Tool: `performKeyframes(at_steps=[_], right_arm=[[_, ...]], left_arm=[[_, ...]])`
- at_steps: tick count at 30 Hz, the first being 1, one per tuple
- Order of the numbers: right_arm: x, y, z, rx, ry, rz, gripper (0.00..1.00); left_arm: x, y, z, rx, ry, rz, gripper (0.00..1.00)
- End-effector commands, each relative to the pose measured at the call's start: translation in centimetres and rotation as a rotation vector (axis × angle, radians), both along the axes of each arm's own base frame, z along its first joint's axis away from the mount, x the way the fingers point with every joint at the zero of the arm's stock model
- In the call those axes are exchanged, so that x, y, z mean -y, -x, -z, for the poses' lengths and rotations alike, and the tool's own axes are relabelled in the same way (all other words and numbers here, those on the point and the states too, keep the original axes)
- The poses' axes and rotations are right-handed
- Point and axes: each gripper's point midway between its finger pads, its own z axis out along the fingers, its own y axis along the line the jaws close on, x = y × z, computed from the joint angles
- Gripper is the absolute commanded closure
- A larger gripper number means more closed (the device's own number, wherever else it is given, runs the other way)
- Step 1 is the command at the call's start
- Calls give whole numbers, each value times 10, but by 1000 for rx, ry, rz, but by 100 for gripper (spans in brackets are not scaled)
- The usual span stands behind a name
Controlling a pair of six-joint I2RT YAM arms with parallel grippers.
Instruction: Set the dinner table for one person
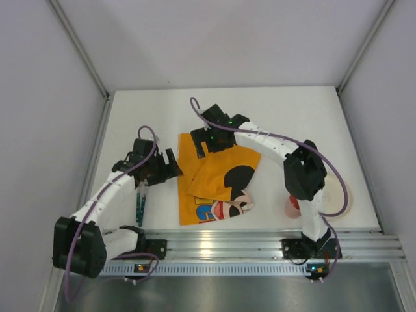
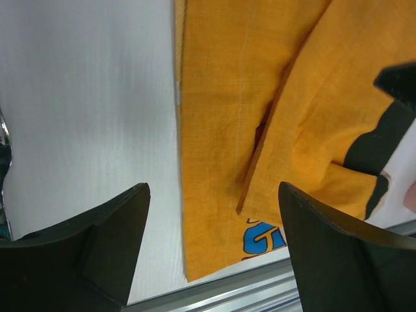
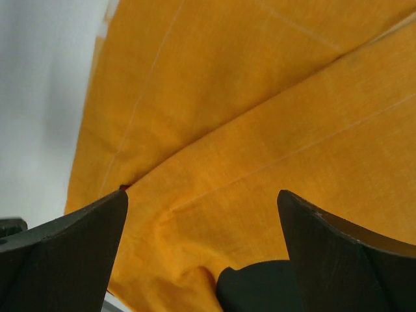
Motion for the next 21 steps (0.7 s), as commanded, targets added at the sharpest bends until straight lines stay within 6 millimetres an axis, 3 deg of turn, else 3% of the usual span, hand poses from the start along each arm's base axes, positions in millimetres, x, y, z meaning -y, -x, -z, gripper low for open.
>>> performKeyframes(at_steps=[1,2,5,8,15,21], right_arm=[[2,40,-1,-45,111,-108,2],[-1,47,-2,-45,109,-127,2],[-13,66,-1,-52,107,-192,2],[-27,78,-2,-57,104,-249,3],[-44,108,11,-82,146,-348,9],[-60,132,26,-81,203,-420,11]], left_arm=[[-5,-9,12,-13,-53,-20,16],[-7,-9,20,-43,-70,-24,18],[-11,-10,22,-55,-106,-9,31],[-16,-9,20,-48,-128,-19,37],[-38,-15,-12,39,-189,-133,46],[-61,-17,-25,34,-275,-204,55]])
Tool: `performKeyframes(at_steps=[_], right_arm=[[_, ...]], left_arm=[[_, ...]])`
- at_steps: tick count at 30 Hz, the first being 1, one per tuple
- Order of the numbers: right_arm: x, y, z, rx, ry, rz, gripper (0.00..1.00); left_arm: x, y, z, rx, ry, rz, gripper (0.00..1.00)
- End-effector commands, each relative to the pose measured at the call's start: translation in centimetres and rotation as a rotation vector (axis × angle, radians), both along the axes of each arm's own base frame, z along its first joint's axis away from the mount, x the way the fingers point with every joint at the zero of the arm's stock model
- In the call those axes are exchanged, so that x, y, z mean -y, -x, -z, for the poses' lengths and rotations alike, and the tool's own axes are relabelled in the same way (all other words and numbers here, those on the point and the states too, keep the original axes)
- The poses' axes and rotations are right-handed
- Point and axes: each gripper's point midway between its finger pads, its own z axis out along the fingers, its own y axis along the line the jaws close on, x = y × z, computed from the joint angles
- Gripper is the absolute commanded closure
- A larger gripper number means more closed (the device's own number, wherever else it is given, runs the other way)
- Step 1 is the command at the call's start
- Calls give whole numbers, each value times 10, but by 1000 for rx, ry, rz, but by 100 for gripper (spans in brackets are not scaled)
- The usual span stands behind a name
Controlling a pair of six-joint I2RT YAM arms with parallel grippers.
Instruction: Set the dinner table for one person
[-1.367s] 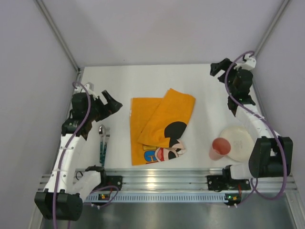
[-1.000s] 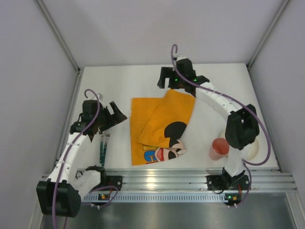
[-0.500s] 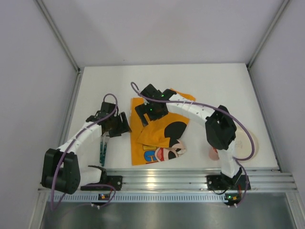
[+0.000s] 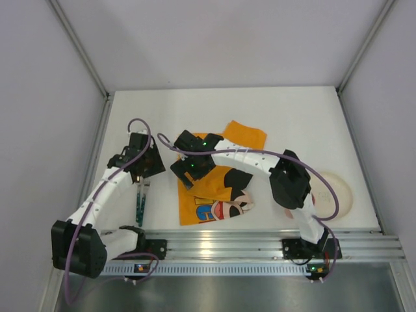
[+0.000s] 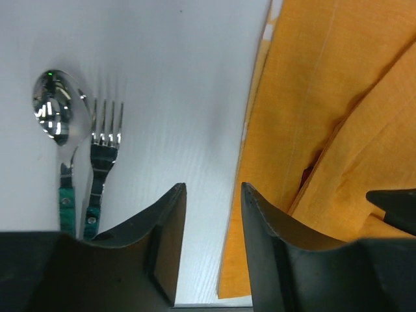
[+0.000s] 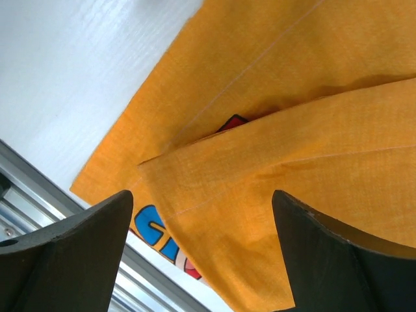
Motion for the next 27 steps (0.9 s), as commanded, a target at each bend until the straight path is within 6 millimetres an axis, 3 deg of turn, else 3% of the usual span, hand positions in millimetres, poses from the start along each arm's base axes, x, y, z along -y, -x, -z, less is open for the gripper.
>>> performKeyframes(at_steps=[1,7,13,17,21,23,24,27], right_arm=[[-16,21,0,20,32,-81,12],[-21,30,19,21,84,-93,18],[-17,25,33,92,169,-96,26],[-9,15,40,148,229,-71,37],[-5,10,36,177,240,-54,53],[-5,8,32,186,236,-47,67],[-4,7,28,197,232,-43,79],[-2,0,13,234,219,-19,99]], left_arm=[[-20,0,-15,15,-56,-73,57],[-34,3,-27,62,-56,-100,59],[-39,7,-25,50,-63,-102,60],[-39,8,-25,55,-60,-101,61],[-38,7,-24,52,-57,-96,62],[-37,7,-23,51,-51,-91,64],[-35,6,-22,53,-43,-84,66],[-27,3,-19,51,-13,-52,67]])
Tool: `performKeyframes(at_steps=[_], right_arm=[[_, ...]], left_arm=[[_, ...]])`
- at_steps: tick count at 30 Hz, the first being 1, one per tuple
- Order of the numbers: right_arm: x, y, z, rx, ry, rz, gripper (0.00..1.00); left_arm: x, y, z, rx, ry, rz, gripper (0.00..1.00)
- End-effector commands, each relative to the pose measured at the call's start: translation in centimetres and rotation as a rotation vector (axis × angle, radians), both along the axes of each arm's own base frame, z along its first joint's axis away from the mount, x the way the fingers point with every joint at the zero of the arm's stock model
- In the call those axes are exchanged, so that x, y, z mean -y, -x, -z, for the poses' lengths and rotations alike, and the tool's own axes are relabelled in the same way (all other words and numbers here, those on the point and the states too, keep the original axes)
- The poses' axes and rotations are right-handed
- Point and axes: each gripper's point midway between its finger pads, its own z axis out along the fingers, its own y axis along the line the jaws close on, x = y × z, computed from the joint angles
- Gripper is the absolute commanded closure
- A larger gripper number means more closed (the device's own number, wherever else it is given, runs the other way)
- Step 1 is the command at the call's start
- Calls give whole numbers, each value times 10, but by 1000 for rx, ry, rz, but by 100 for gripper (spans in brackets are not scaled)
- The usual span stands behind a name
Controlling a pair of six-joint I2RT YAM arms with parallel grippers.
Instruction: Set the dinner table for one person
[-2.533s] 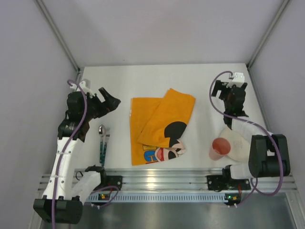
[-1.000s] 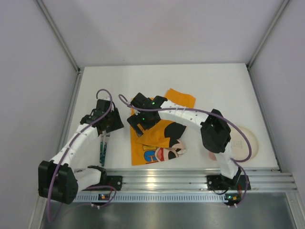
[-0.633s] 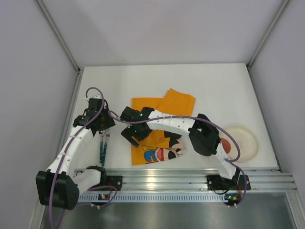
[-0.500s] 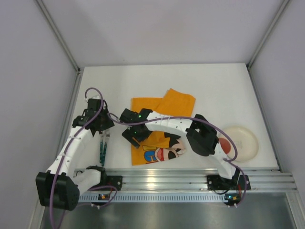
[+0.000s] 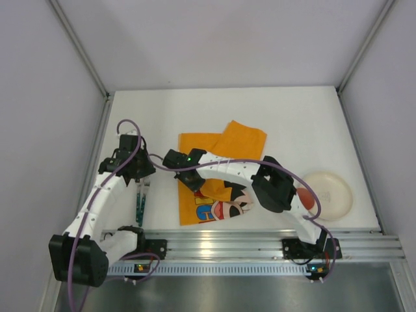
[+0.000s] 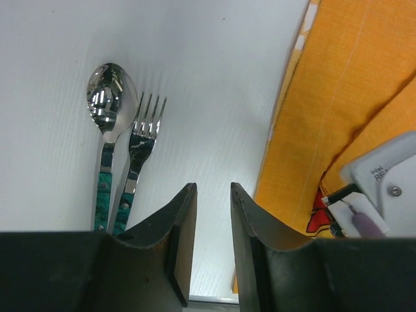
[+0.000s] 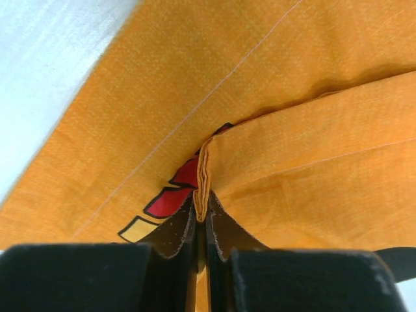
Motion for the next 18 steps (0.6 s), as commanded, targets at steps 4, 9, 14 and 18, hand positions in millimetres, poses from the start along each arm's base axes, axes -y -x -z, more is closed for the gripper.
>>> performKeyframes(at_steps=[4,9,14,18], right_arm=[[11,-29,-58,140,-63,79,100],[68,-73,-100,200,-118,270,100],[133,-97,-116,233,-124,426,100],[185,-106,-110,237,-81,538,100]], left_arm=[[28,-9,6,8,121,108,67],[56,-21,25,-43,171,184,57],[78,-45,41,-77,156,226,39],[85,-67,57,-115,147,220,28]])
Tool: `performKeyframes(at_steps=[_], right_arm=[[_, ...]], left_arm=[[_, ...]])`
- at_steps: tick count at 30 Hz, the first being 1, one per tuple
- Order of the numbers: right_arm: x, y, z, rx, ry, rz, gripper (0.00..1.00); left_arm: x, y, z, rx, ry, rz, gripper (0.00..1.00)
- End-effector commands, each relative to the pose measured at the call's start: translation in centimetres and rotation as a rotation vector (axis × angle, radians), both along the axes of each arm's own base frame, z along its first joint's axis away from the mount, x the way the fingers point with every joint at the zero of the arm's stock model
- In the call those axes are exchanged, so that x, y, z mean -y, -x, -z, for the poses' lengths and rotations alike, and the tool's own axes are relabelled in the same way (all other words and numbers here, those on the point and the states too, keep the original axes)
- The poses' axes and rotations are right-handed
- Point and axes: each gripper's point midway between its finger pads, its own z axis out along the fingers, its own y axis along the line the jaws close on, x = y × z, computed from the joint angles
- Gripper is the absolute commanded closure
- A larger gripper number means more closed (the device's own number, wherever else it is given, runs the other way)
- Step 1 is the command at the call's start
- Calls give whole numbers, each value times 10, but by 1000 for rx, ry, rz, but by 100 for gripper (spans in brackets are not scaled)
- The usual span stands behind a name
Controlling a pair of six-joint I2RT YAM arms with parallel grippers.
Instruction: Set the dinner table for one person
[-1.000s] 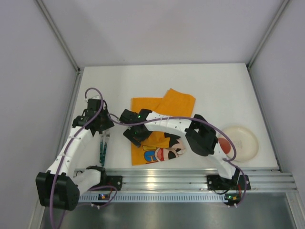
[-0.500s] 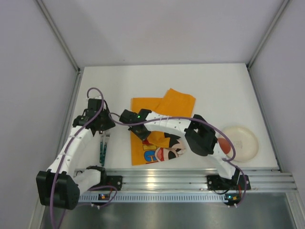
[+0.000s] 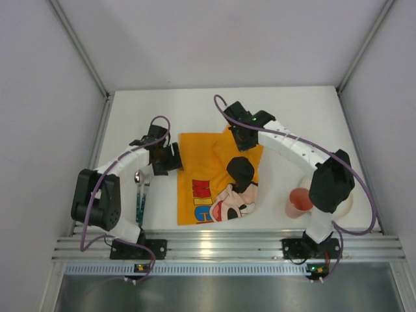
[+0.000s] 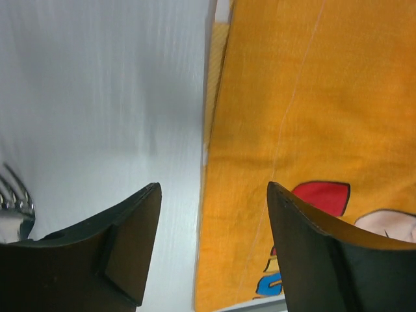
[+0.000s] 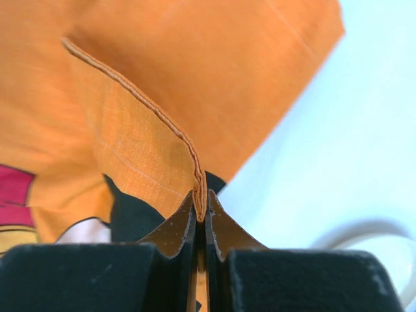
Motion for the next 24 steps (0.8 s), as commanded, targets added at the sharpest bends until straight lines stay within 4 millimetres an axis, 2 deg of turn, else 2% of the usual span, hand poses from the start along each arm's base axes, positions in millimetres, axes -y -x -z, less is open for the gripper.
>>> performKeyframes(at_steps=[1,2,3,4,5,6,7,8,10,11,13,17,18,20,24], right_arm=[[31,3,-2,16,23,78,100],[41,4,-8,32,16,103,100],[57,5,-1,19,30,146,100],[66,6,-1,22,34,170,100],[75,6,-2,31,38,200,100],[92,9,0,26,37,250,100],[100,12,0,25,38,277,100],[110,14,-6,46,26,317,100],[132,21,0,36,42,385,100],[144,23,-6,60,29,433,100],[158,32,0,48,48,474,100],[176,42,0,52,39,539,100],[179,44,2,46,44,543,100],[183,44,4,41,47,558,100],[191,32,0,53,52,579,100]], left_arm=[[14,-47,-18,112,32,-1,27],[16,-50,-6,83,22,4,27],[18,-54,-4,81,24,9,26],[22,-62,-6,90,27,12,27],[25,-63,4,63,16,19,27],[27,-67,6,60,12,20,28],[31,-73,5,68,11,25,28],[33,-74,15,47,-2,29,30],[39,-81,18,42,-10,33,33],[39,-81,27,19,-24,31,36],[42,-86,35,6,-34,30,39],[46,-94,46,-10,-41,30,58],[47,-96,47,-13,-39,30,76],[49,-103,50,-18,-43,25,99],[38,-126,41,21,-110,-19,100]])
